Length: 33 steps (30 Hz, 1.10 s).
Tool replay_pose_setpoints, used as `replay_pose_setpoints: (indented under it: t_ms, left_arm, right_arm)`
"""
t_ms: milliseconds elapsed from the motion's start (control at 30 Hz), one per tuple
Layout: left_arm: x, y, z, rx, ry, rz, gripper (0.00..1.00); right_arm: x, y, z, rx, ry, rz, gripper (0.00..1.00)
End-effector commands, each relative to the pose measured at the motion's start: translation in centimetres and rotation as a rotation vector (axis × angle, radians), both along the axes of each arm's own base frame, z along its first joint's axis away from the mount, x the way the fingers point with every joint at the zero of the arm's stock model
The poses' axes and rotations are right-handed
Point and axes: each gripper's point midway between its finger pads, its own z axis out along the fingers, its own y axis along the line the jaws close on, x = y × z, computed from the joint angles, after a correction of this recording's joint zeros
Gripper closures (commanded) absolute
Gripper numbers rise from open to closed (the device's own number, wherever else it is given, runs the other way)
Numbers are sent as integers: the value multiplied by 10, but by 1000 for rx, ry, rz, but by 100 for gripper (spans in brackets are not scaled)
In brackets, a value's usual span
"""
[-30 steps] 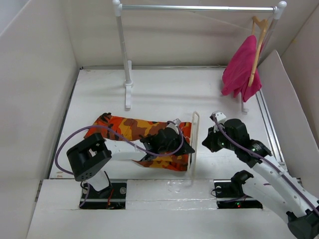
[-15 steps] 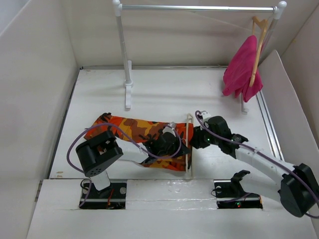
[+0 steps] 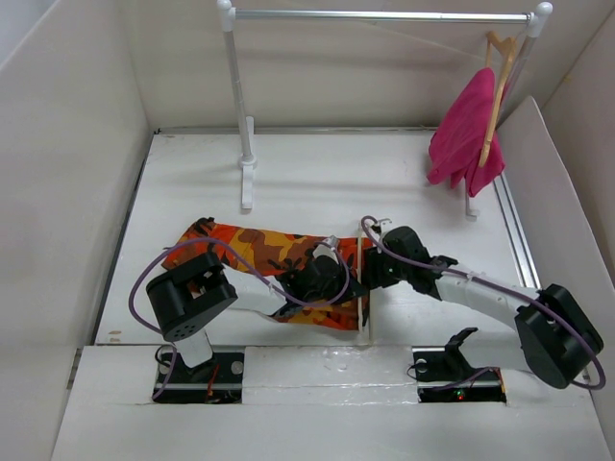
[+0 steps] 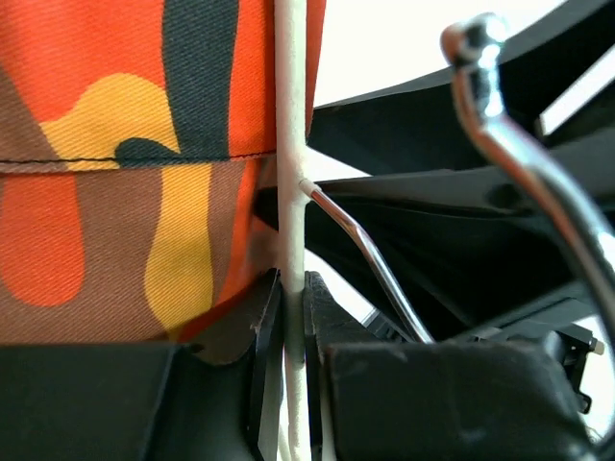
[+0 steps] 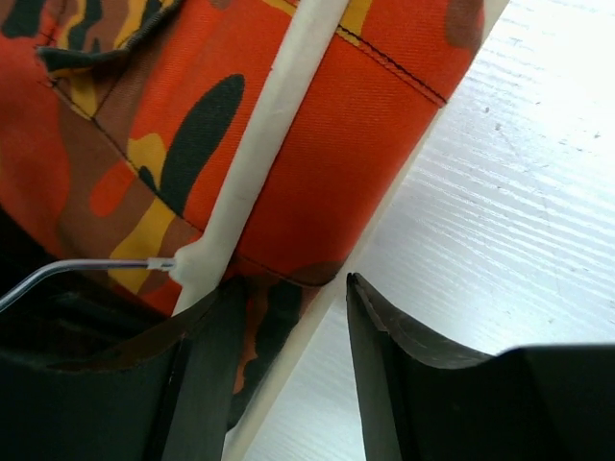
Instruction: Place the trousers on the hanger
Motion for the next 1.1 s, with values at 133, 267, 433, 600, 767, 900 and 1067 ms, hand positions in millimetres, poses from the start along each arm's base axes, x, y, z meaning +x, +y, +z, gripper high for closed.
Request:
replay_pose_setpoints:
  t_ms: [133,267,433,600,767,900,1067]
  left_arm:
    - [0,-2,-3,26,-10,-8,100]
    - [6,7,-7,96,-28,18,100]
    - [11,29,-4,149,-64,38,100]
    - [17,51,-7,208,-89,66,100]
    - [23,69,-17,264,-104,67,100]
    - [31,93,-25,365,-129,89,100]
    - [41,111,-17,381,-159,125,100]
  right_arm:
    - [10,34,5,164,-42,6,78]
    - [17,28,31,180,-104,-4,100]
    - [30,-13,86,94,-210,-58,100]
    - [32,-75,104,-22,-221,-102,100]
    - [40,-123,125,-41,-267,-192,100]
    - [56,-161,132,-92,-240,-244,100]
    - [64,-183,133,-126,-240,-267,100]
